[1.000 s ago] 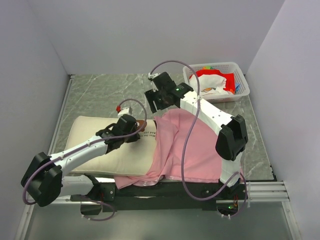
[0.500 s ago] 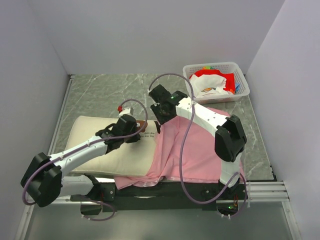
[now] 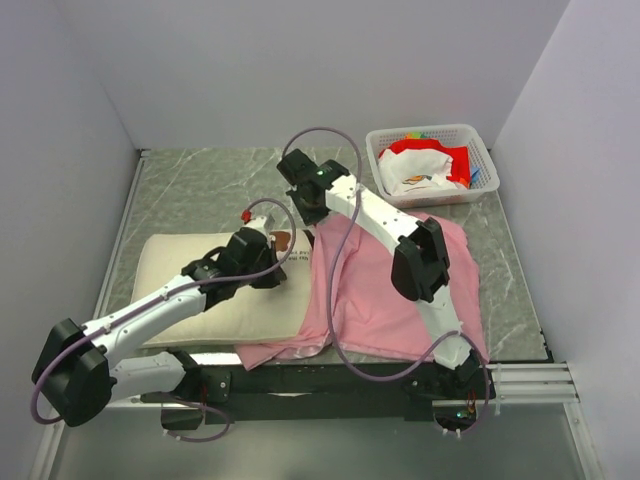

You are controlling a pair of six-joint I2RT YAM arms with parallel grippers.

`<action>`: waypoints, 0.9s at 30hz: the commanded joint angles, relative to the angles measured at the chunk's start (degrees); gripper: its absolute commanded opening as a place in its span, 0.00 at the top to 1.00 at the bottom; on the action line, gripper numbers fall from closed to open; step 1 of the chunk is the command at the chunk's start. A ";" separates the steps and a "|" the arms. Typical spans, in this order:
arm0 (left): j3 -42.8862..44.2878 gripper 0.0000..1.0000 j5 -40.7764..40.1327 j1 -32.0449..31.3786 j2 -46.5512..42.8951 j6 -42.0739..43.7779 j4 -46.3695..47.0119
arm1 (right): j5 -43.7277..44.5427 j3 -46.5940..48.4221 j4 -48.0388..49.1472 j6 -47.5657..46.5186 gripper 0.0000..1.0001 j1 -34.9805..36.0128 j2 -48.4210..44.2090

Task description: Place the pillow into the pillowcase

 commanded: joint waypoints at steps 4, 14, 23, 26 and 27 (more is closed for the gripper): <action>0.87 0.99 5.16 -1.30 1.03 0.99 2.96 | -7.01 3.97 3.39 4.07 1.00 -0.80 -3.86; 7.97 0.99 0.96 -1.13 7.54 -2.70 5.35 | -5.57 -11.92 13.67 9.26 0.77 0.44 -10.98; 11.77 0.15 -16.78 1.16 -1.15 -10.07 -15.73 | -0.19 -26.50 25.19 15.50 0.25 -1.23 -31.18; 11.25 0.01 -28.22 4.13 -6.07 -16.91 -25.73 | 1.22 -33.26 27.55 19.19 0.25 -0.71 -36.89; 10.98 0.01 -29.28 5.89 -8.26 -17.99 -27.43 | 0.96 -35.56 28.43 20.07 0.26 -0.45 -38.48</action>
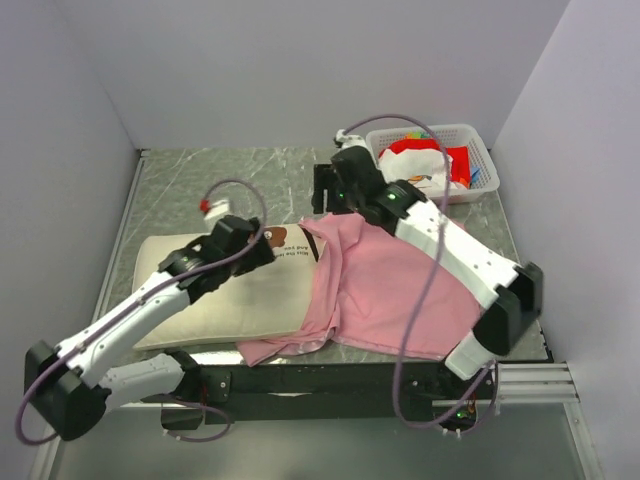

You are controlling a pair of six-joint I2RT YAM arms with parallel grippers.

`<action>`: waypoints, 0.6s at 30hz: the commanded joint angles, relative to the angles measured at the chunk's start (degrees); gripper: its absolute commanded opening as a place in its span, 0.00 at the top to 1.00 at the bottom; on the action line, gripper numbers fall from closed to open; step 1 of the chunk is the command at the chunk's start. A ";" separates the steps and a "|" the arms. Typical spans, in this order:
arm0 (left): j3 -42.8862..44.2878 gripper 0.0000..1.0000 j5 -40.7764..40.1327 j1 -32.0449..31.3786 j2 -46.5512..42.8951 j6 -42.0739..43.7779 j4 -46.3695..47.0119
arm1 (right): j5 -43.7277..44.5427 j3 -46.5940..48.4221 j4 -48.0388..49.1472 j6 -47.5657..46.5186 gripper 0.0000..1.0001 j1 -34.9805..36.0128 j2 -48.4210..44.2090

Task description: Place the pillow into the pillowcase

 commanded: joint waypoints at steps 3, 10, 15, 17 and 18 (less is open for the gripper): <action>-0.72 0.00 -15.83 13.01 -10.97 -10.99 -16.97 | 1.63 -16.55 9.96 9.22 0.29 3.43 -13.18; -3.98 0.01 -21.89 27.08 -14.51 -16.95 -21.62 | 2.33 -28.69 12.60 15.29 0.31 11.34 -18.90; -4.42 0.01 -21.10 33.24 -13.45 -19.35 -22.95 | 2.41 -32.03 12.96 16.17 0.31 14.42 -18.64; -5.12 0.01 -21.72 35.44 -12.66 -18.99 -22.33 | 2.42 -32.13 13.31 16.09 0.31 14.86 -17.95; -5.03 0.01 -21.81 36.14 -11.44 -19.17 -22.68 | 3.46 -32.04 13.05 15.91 0.31 15.12 -17.59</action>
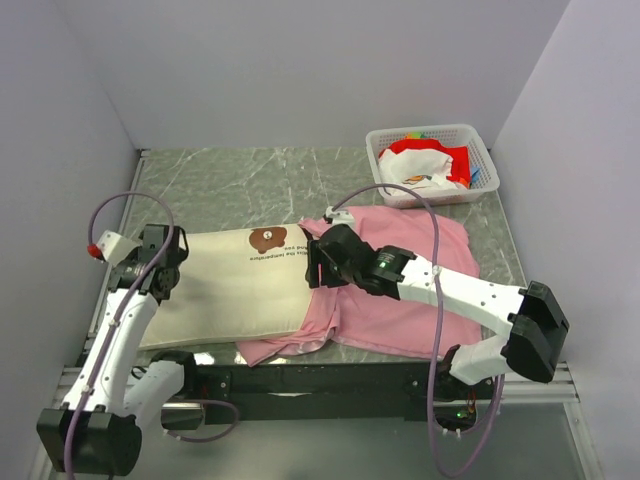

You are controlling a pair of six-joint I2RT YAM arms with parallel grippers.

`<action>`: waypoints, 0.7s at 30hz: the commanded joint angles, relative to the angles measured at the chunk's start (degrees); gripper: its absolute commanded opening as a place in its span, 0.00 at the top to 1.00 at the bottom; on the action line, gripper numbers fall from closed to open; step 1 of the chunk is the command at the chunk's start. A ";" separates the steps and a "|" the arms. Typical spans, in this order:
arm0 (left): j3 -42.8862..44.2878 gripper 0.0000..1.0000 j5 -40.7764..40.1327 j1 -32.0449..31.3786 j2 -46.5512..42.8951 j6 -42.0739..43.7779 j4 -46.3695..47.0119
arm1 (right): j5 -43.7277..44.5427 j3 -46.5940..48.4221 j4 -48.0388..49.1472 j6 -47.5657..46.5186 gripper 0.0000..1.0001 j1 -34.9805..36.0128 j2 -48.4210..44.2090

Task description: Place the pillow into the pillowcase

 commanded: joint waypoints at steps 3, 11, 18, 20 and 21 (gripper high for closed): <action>0.15 0.01 -3.43 5.32 3.98 -1.97 -1.96 | 3.63 1.27 2.07 0.37 0.30 1.12 0.05; -6.35 0.01 11.03 16.31 12.33 8.66 16.45 | 0.65 3.56 3.56 -1.48 0.30 1.82 7.16; -4.78 0.80 22.05 14.12 20.60 8.23 28.34 | 0.56 6.72 4.97 -2.44 0.35 -0.11 15.08; -2.85 0.99 22.75 12.71 23.92 8.40 29.76 | -0.32 9.79 4.71 -3.06 0.40 -1.95 17.54; -0.23 0.99 23.11 12.36 25.42 8.49 30.03 | -0.24 11.02 4.27 -3.76 0.42 -2.39 18.33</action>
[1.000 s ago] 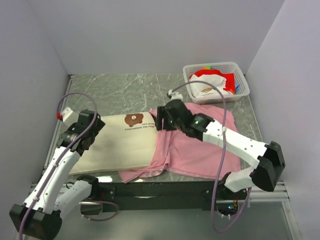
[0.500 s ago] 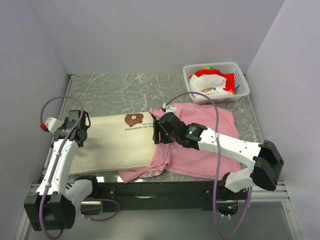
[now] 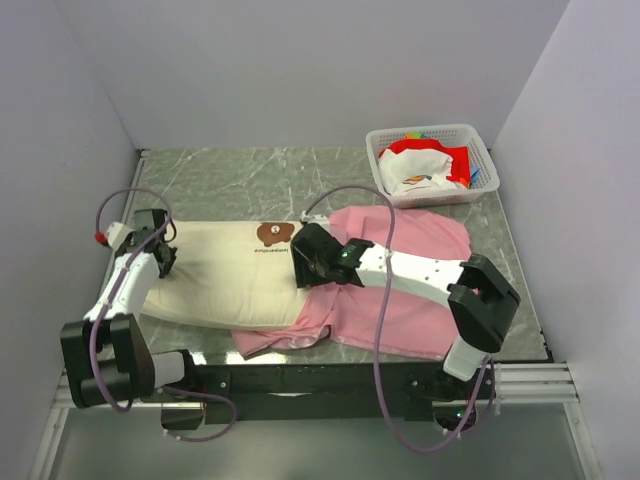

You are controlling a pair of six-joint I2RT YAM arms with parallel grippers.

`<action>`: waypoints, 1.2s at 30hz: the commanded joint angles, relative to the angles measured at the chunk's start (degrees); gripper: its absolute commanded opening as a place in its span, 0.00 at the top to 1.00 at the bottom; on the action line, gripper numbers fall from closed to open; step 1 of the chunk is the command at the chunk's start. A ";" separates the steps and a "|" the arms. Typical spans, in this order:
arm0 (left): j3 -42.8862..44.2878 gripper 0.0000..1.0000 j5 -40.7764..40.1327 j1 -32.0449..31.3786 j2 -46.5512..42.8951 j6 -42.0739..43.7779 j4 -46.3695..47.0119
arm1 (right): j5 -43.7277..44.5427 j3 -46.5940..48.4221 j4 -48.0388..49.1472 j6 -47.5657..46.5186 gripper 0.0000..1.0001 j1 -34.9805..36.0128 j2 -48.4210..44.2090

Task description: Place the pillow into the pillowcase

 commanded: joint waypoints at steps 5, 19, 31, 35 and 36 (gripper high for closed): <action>9.27 0.99 11.69 -5.91 9.55 1.88 7.75 | 1.63 10.43 -2.58 -2.81 0.48 -3.41 2.52; 3.55 0.99 15.38 -6.35 1.20 1.70 9.69 | 0.04 -3.72 -2.66 0.44 0.55 -2.26 -8.02; 2.59 0.99 16.87 -6.35 -0.82 2.05 10.21 | 2.60 -5.48 -6.18 2.11 0.52 -2.18 -13.13; 2.06 0.99 17.31 -6.35 -1.70 2.23 10.13 | 2.33 -5.83 -6.97 2.29 0.63 -2.00 -13.66; 1.89 0.99 17.57 -6.27 -1.97 2.23 10.21 | 2.24 -5.92 -7.41 2.29 0.73 -1.83 -14.09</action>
